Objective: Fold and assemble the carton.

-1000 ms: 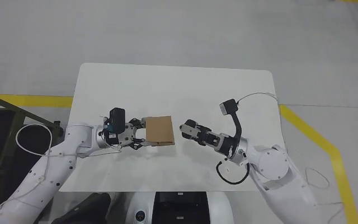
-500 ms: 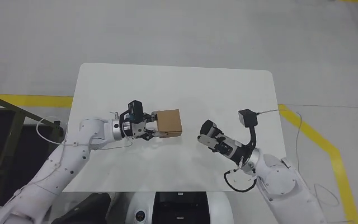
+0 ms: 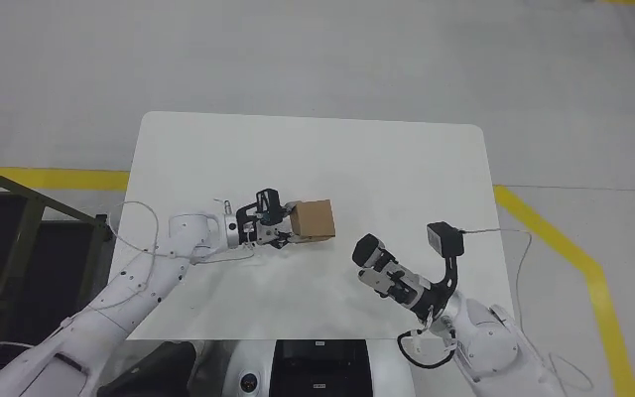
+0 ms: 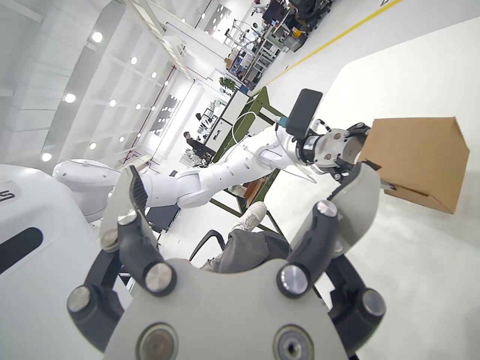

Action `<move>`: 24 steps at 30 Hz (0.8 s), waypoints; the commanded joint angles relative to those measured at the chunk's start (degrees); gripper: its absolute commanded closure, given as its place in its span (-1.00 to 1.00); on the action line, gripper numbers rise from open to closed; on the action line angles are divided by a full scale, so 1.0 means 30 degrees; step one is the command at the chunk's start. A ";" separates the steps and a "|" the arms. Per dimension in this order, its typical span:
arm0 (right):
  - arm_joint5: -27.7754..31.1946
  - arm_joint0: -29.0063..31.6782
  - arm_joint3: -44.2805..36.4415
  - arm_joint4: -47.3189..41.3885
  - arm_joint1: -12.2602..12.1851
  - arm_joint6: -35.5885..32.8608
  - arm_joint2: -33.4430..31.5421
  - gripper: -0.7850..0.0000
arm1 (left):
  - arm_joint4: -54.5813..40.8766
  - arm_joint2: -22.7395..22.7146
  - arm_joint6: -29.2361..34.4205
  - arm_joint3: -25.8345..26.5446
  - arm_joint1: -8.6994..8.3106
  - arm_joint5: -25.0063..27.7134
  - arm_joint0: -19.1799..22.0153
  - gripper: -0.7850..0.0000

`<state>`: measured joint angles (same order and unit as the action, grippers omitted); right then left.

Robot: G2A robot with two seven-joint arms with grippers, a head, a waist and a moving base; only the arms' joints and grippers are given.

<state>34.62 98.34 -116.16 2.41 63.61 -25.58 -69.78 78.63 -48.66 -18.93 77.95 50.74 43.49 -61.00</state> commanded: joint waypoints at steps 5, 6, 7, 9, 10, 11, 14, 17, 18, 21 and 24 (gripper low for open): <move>0.0333 0.0362 -0.0282 0.0059 -0.0038 -0.0069 0.0207 -1.00 | -0.0102 0.0771 0.0131 -0.1263 0.0537 0.0125 0.0758 -0.39; 0.0371 0.0374 -0.0266 -0.0123 -0.0042 -0.0159 0.0300 -1.00 | -0.0156 0.0840 0.0122 -0.1389 0.0606 0.0196 0.0857 -0.49; 0.0378 0.0344 -0.0248 -0.0202 -0.0049 -0.0218 0.0321 -1.00 | -0.0171 0.0898 0.0108 -0.1521 0.0664 0.0309 0.0954 -0.82; 0.0288 0.0327 -0.0238 -0.0283 -0.0063 -0.0330 0.0370 -1.00 | -0.0263 0.0956 0.0090 -0.1826 0.0763 0.0421 0.1080 -1.00; 0.0254 0.0327 -0.0253 -0.0372 -0.0070 -0.0394 0.0410 -1.00 | -0.0378 0.0964 0.0137 -0.1992 0.0807 0.0466 0.1121 -1.00; 0.0237 0.0321 -0.0261 -0.0405 -0.0077 -0.0423 0.0419 -1.00 | -0.0430 0.0974 0.0181 -0.2081 0.0848 0.0500 0.1166 -1.00; 0.0143 0.0362 -0.0252 -0.0501 -0.0098 -0.0489 0.0471 -1.00 | -0.1046 0.0929 0.0115 -0.2428 0.0947 0.0944 0.1174 -1.00; 0.0127 0.0322 -0.0120 -0.0629 -0.0104 -0.0563 0.0608 -1.00 | -0.1502 0.0685 -0.0130 -0.2535 0.0967 0.1386 0.1197 -1.00; 0.0162 0.0274 -0.0043 -0.0668 -0.0099 -0.0535 0.0660 -1.00 | -0.1726 0.0581 -0.0344 -0.2560 0.0952 0.1685 0.1128 -1.00; 0.0254 -0.0001 0.0346 -0.0716 -0.0068 -0.0454 0.0880 -1.00 | -0.1933 -0.0008 -0.1014 -0.2351 0.0801 0.2123 0.0887 -1.00; 0.0287 -0.0477 0.0876 -0.0522 -0.0011 -0.0223 0.1085 -1.00 | -0.2344 -0.0967 -0.2022 -0.1705 0.0484 0.3048 0.0299 -1.00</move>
<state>35.45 97.39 -114.03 0.59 63.50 -26.53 -66.81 72.09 -50.36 -23.74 71.92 52.59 51.39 -59.39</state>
